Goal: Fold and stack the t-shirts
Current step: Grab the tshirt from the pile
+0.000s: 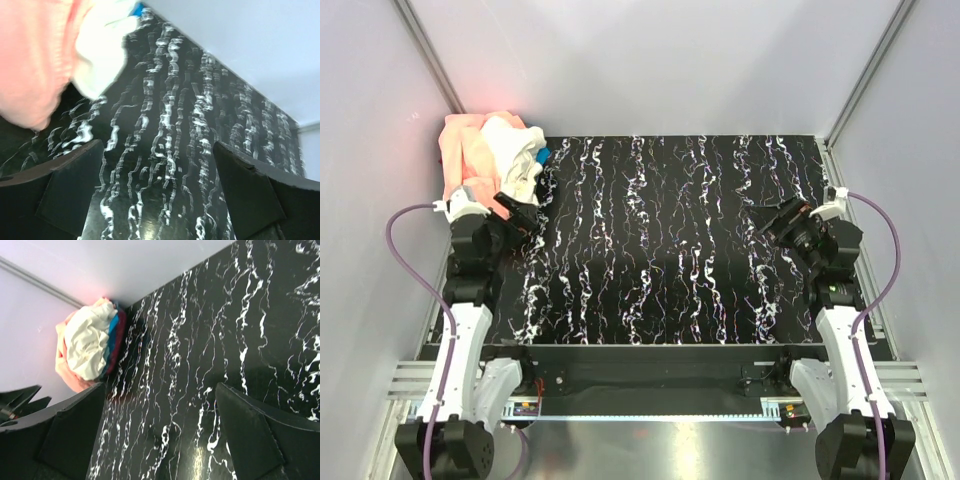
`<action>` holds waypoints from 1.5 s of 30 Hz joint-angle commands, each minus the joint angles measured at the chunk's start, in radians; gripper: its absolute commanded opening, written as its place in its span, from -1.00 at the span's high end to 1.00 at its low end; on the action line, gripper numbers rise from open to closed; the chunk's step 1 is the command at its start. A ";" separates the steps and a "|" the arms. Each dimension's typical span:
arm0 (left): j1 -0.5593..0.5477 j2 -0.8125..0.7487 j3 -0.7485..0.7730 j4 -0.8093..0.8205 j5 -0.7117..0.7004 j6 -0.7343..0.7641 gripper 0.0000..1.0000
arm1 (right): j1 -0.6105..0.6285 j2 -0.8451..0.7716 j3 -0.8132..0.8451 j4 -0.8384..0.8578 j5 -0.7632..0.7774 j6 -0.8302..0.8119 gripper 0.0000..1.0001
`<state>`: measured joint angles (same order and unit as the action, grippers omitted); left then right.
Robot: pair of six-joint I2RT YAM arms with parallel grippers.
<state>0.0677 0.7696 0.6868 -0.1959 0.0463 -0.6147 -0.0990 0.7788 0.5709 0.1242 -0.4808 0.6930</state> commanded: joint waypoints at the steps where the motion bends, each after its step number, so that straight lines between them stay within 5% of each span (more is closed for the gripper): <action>1: 0.003 0.051 0.046 -0.045 -0.204 -0.054 -0.97 | 0.004 -0.012 0.017 -0.009 -0.065 -0.036 -0.99; 13: 0.006 0.068 0.027 -0.194 -0.574 -0.092 -0.97 | 0.027 0.054 0.033 -0.090 -0.035 -0.095 -1.00; 23: 0.037 0.288 -0.040 0.047 -0.491 -0.074 -0.98 | 0.047 0.045 0.038 -0.118 -0.038 -0.104 -0.99; 35: 0.040 0.545 0.059 0.193 -0.510 0.013 -0.92 | 0.073 0.108 0.030 -0.071 -0.056 -0.079 -0.99; 37: 0.041 0.571 0.069 0.220 -0.516 0.027 -0.49 | 0.081 0.120 0.030 -0.063 -0.055 -0.078 -0.99; 39: 0.041 0.574 0.068 0.231 -0.525 0.044 0.31 | 0.085 0.132 0.032 -0.055 -0.048 -0.076 -0.99; 42: 0.041 0.554 0.071 0.233 -0.534 0.061 0.99 | 0.093 0.146 0.030 -0.048 -0.036 -0.079 -1.00; 45: 0.038 0.495 0.076 0.201 -0.531 0.053 1.00 | 0.094 0.161 0.033 -0.046 -0.027 -0.082 -0.99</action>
<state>0.1040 1.3334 0.7139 -0.0387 -0.4488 -0.5735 -0.0143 0.9298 0.5709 0.0334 -0.5156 0.6109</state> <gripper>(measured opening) 0.010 0.994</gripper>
